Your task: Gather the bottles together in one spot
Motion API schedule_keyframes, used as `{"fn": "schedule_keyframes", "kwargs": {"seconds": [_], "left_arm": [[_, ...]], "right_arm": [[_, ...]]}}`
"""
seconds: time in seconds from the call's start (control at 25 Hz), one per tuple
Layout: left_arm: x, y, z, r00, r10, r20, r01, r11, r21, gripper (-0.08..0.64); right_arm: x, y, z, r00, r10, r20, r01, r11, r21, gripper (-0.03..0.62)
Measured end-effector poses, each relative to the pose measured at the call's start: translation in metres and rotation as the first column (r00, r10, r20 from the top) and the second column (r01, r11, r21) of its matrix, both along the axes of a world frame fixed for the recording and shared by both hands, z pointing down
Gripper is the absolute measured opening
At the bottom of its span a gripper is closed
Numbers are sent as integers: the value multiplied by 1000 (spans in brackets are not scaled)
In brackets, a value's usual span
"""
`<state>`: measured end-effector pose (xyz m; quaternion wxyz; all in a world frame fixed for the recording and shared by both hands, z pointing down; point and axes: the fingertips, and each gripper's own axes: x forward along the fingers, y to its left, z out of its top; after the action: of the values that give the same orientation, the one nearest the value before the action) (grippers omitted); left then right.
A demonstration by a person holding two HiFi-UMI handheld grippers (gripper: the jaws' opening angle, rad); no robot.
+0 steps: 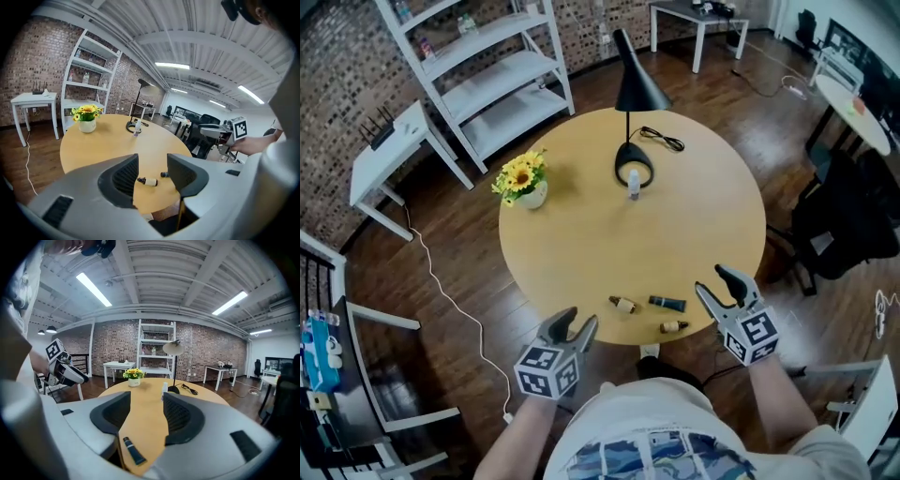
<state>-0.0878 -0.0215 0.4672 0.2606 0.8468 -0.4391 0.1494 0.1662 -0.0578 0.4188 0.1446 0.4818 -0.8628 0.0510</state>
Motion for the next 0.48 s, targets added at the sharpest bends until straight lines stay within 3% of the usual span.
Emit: {"fn": "schedule_keyframes", "kwargs": {"seconds": [0.28, 0.48], "left_arm": [[-46, 82, -3, 1000, 3, 21, -2, 1000, -9, 189], [-58, 119, -3, 1000, 24, 6, -24, 1000, -16, 189]], "right_arm": [[-40, 114, -1, 999, 44, 30, -42, 996, -74, 245], [-61, 172, 5, 999, 49, 21, -47, 994, -94, 245]]}}
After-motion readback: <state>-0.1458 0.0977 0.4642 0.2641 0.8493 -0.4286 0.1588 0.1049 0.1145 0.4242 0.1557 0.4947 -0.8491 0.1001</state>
